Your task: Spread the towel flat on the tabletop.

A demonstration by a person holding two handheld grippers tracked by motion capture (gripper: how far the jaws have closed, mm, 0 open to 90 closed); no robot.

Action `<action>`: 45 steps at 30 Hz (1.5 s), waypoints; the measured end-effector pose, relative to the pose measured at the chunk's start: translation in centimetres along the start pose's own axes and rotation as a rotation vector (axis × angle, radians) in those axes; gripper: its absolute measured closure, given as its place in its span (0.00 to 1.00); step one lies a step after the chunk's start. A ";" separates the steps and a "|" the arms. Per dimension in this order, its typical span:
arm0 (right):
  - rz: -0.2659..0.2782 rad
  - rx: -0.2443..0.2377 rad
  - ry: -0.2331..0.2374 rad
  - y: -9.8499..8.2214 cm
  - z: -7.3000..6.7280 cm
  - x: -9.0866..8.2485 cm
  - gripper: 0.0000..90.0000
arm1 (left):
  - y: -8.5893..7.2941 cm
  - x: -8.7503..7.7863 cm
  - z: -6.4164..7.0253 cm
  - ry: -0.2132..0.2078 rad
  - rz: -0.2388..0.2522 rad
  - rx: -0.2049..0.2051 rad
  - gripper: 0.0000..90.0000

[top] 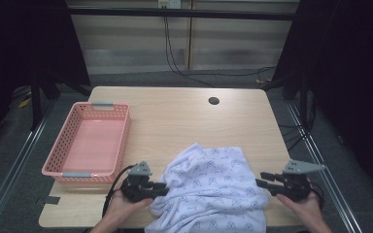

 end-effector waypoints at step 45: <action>0.000 0.015 -0.025 1.5 2.0 1.4 0.73 | 0.8 -0.5 -2.0 0.152 0.066 -0.053 0.76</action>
Point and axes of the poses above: each handheld gripper's, and its own axes: x roughly forward along the jaws, y roughly out of its top, z roughly to its right, the point moved 1 cm from there along x, roughly forward along the jaws, and after that the axes turned 4 degrees about -y, right-handed, at the moved point
